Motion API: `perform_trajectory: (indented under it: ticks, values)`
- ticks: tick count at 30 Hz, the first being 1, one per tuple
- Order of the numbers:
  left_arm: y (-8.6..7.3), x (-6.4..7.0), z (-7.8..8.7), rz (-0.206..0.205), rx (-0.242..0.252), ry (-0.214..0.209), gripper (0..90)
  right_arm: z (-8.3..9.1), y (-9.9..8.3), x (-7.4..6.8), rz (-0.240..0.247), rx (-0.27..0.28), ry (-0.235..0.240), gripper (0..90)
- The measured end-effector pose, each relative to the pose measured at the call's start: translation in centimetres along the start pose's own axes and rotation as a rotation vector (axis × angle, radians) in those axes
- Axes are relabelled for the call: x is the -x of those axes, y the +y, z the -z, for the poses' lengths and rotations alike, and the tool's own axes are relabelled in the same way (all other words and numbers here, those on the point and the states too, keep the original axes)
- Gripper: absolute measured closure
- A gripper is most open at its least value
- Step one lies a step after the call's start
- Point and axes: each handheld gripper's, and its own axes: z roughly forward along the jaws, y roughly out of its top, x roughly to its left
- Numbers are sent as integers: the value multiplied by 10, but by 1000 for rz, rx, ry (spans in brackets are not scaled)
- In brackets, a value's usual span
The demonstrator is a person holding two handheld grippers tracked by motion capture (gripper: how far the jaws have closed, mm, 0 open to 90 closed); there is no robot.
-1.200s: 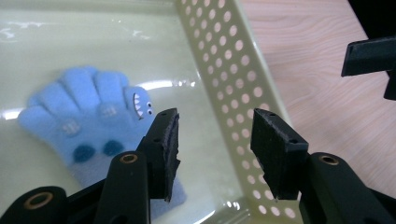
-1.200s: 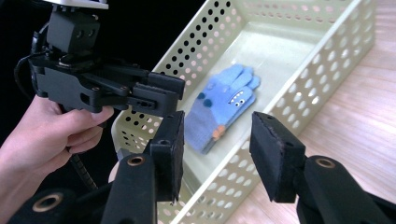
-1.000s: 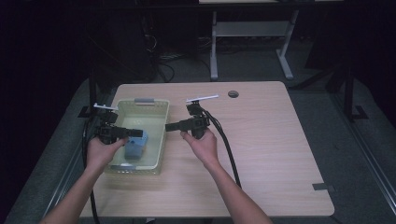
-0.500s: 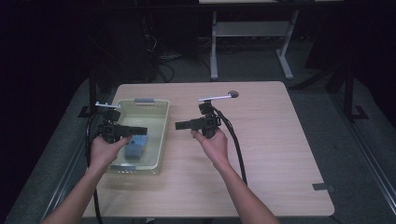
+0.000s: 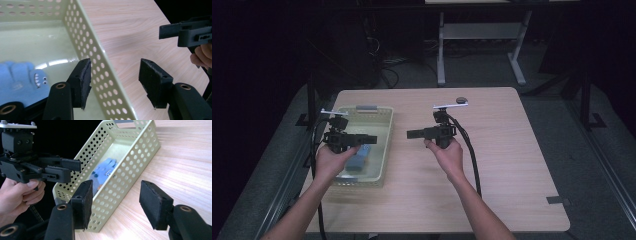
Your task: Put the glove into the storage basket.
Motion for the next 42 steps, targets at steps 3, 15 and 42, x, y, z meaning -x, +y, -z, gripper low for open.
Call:
perform_trajectory:
  ticks: [3, 15, 42]
  values:
    - [0, 3, -2, -8, 4, -5, 420, 6, 0, 2, -1, 8, -6, 425]
    - [1, 22, -14, -38, 9, -34, 384, 21, -5, 14, -26, 26, -20, 402]
    - [0, 59, -51, -87, -13, -111, 319, 71, -24, 51, -74, 79, -55, 368]
